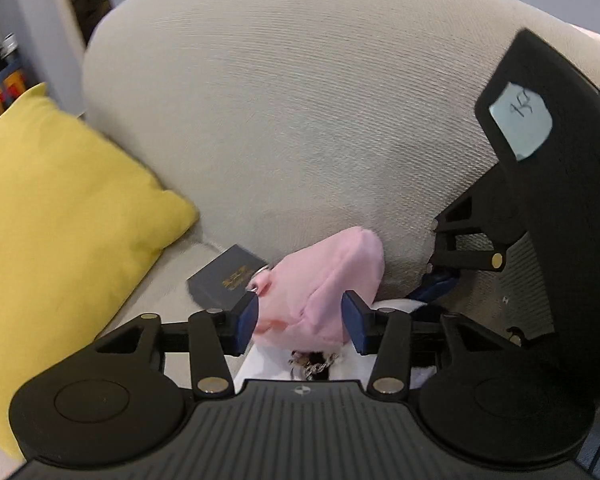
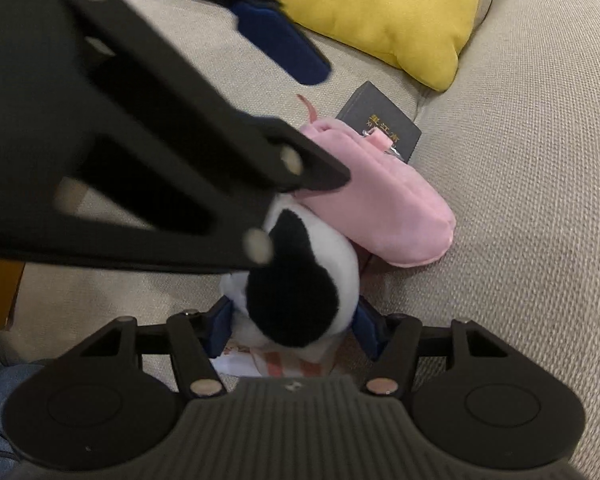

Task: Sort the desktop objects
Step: 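Grasp the pink pouch with the left tool while the right tool grasps the plush dog, then lift the pink pouch and plush dog off the sofa with both tools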

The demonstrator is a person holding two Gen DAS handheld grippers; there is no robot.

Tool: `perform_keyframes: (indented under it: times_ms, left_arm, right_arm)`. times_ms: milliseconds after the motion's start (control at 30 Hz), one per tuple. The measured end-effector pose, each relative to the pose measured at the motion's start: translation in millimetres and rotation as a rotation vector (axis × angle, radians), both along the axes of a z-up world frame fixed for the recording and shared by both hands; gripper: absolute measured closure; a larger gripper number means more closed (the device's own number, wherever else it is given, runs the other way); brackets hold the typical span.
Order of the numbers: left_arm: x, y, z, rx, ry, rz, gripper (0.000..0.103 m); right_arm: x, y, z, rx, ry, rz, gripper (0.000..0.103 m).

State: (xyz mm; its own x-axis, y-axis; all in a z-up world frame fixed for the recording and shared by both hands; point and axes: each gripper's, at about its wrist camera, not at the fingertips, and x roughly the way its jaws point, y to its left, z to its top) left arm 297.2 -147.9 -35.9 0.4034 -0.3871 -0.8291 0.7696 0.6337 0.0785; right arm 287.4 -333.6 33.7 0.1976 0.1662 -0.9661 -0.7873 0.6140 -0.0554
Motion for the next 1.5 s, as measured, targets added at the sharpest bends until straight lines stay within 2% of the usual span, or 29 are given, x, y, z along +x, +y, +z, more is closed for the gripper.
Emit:
perform_keyframes:
  times_ms: [33, 67, 133, 167, 367, 533, 700, 900, 1100, 1267, 1333, 1400, 1500]
  left_arm:
    - [0.1, -1.7, -1.6, 0.001, 0.002, -0.012, 0.052]
    - [-0.3, -2.7, -2.7, -0.003, 0.005, -0.021, 0.063]
    - [-1.1, -3.9, -5.0, -0.004, 0.011, -0.028, 0.068]
    - [-1.7, -4.0, -6.1, -0.006, 0.015, -0.030, 0.075]
    - [-10.0, 1.0, -2.9, -0.014, -0.013, 0.004, 0.087]
    - [-26.8, 17.0, 20.9, -0.011, -0.111, 0.046, 0.090]
    - [-55.4, 39.7, 52.0, -0.004, -0.223, 0.074, 0.090]
    - [-108.3, 63.2, 58.4, 0.029, -0.337, 0.071, 0.089]
    - [-161.9, 78.9, 37.9, 0.051, -0.398, 0.070, 0.089]
    - [-178.5, 80.4, 1.6, 0.071, -0.334, 0.069, 0.089]
    - [-181.4, 75.7, -17.8, 0.105, -0.316, 0.054, 0.089]
    - [-186.6, 74.5, -33.0, 0.139, -0.312, 0.050, 0.089]
    - [-188.6, 67.9, -48.6, 0.175, -0.314, 0.036, 0.089]
  right_arm:
    - [-0.6, -0.2, 0.6, 0.002, 0.001, -0.002, 0.041]
    - [-1.4, -0.3, 1.0, 0.003, 0.001, -0.003, 0.041]
    - [-3.5, -0.5, 2.0, 0.004, -0.001, -0.004, 0.041]
    - [-4.7, -0.4, 2.4, 0.003, -0.003, -0.003, 0.041]
    - [-14.8, -0.3, 6.1, -0.002, -0.018, -0.007, 0.041]
    - [-28.8, -1.9, 16.4, 0.004, -0.057, -0.038, 0.043]
    - [-46.4, -3.8, 39.1, 0.049, -0.113, -0.121, 0.044]
    - [-81.5, -11.7, 71.7, 0.161, -0.158, -0.239, 0.044]
    - [-126.2, -29.4, 80.3, 0.237, -0.122, -0.356, 0.044]
    - [-161.4, -54.0, 60.6, 0.293, -0.042, -0.454, 0.043]
    - [-157.1, -56.9, 43.9, 0.323, -0.072, -0.493, 0.043]
    - [-150.9, -61.8, 40.5, 0.356, -0.058, -0.546, 0.044]
    - [-135.2, -55.3, 31.5, 0.349, -0.040, -0.550, 0.044]
